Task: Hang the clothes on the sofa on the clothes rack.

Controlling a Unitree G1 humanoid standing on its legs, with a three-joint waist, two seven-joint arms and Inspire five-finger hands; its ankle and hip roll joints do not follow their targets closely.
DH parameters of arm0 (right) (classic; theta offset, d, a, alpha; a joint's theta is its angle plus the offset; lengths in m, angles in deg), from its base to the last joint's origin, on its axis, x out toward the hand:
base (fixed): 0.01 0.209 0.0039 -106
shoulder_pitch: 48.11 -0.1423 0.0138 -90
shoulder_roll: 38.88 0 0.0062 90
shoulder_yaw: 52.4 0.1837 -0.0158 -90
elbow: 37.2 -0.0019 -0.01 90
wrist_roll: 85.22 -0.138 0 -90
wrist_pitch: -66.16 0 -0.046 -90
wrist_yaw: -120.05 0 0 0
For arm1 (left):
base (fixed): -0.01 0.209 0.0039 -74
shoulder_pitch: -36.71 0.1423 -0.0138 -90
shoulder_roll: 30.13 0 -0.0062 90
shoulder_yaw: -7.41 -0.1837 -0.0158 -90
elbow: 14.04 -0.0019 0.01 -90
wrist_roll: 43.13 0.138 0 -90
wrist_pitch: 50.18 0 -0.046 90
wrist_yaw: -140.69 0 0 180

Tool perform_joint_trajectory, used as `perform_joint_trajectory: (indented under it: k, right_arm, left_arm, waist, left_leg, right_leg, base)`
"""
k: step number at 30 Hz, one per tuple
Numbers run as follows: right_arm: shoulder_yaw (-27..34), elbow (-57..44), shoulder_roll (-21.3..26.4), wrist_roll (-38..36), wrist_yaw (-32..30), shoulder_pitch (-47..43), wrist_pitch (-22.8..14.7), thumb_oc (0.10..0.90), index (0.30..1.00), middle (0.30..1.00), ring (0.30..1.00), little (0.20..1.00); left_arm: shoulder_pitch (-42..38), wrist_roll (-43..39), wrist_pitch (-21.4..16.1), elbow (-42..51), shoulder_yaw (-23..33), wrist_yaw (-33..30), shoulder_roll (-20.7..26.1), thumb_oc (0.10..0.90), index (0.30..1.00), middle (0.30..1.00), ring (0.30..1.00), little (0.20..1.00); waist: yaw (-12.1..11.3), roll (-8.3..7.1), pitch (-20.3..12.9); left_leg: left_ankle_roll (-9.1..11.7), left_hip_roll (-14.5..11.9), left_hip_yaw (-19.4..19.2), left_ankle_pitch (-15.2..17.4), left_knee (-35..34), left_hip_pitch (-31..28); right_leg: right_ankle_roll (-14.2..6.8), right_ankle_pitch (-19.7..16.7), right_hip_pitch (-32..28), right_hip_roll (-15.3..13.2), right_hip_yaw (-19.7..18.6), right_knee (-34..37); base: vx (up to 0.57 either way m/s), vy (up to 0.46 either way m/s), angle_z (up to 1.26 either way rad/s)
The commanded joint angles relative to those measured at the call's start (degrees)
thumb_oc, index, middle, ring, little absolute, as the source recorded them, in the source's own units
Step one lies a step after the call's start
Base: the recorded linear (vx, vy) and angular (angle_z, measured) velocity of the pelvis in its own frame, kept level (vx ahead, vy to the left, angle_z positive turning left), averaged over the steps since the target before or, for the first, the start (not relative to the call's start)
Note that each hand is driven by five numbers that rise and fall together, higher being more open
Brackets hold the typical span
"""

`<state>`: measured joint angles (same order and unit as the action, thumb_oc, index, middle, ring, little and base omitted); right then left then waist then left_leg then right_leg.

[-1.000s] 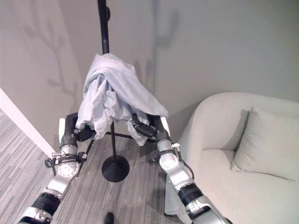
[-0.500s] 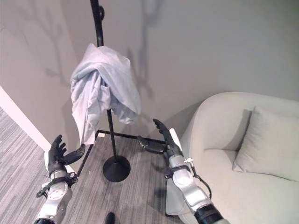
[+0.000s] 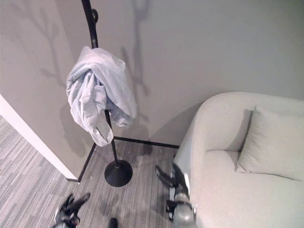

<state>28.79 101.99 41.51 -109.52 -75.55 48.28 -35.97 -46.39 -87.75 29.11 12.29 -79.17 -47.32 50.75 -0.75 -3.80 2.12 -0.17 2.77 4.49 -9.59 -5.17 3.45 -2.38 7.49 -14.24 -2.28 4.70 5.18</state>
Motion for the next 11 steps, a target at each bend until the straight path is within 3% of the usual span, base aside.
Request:
perform_joint_trajectory:
  k: [1, 2, 5, 11]
  right_arm:
    - [0.0, -4.0, 1.5, -10.4, 2.9, -1.8, -3.3, 0.800, 0.900, 0.900, 0.900, 0.900]
    - [1.3, 8.6, -0.8, -22.8, 8.1, -2.9, 0.5, 0.800, 0.900, 0.900, 0.900, 0.900]
    - [7.5, 23.9, -3.1, -37.1, 12.6, -5.9, 6.4, 0.800, 0.900, 0.900, 0.900, 0.900]
    - [11.5, 34.0, -1.2, -33.6, 15.1, -7.5, 8.8, 0.800, 0.900, 0.900, 0.900, 0.900]
  left_arm:
    - [-3.7, 2.2, -1.2, -1.9, 0.0, 2.2, 1.3, 0.800, 0.900, 0.900, 0.900, 0.900]
    - [-4.0, 3.2, 0.6, -8.5, 1.2, 3.9, 1.5, 0.800, 0.900, 0.900, 0.900, 0.900]
    - [-4.6, 4.5, 2.2, -13.6, 1.9, 5.7, 1.7, 0.800, 0.900, 0.900, 0.900, 0.900]
    - [-4.4, 9.0, 2.9, -15.3, -1.8, 8.7, 1.1, 0.800, 0.900, 0.900, 0.900, 0.900]
  waist:
    - [-1.4, 1.34, -3.9]
    - [-1.8, 1.18, -4.1]
    - [-2.5, 1.16, -4.4]
    - [-2.5, 1.71, -4.6]
  left_leg:
    - [1.6, -3.1, 0.0, 8.9, 0.7, -4.4]
    - [1.8, -3.1, 0.2, 8.9, 0.7, -4.4]
    - [1.8, -3.0, 0.9, 8.9, 0.8, -4.4]
    - [1.8, -2.8, 1.4, 8.6, 0.9, -4.2]
  right_leg:
    - [-0.5, -1.4, 7.0, 0.4, 1.2, -2.5]
    - [-0.3, -1.4, 6.9, 0.5, 1.3, -2.5]
    - [-0.1, -1.1, 6.6, 0.6, 1.7, -2.4]
    - [0.0, -1.0, 6.4, 0.6, 2.5, -2.6]
  base:
    - [-0.01, 0.008, 0.05]
    - [0.00, 0.000, 0.00]
    - [0.01, 0.007, 0.06]
    - [0.01, 0.013, 0.14]
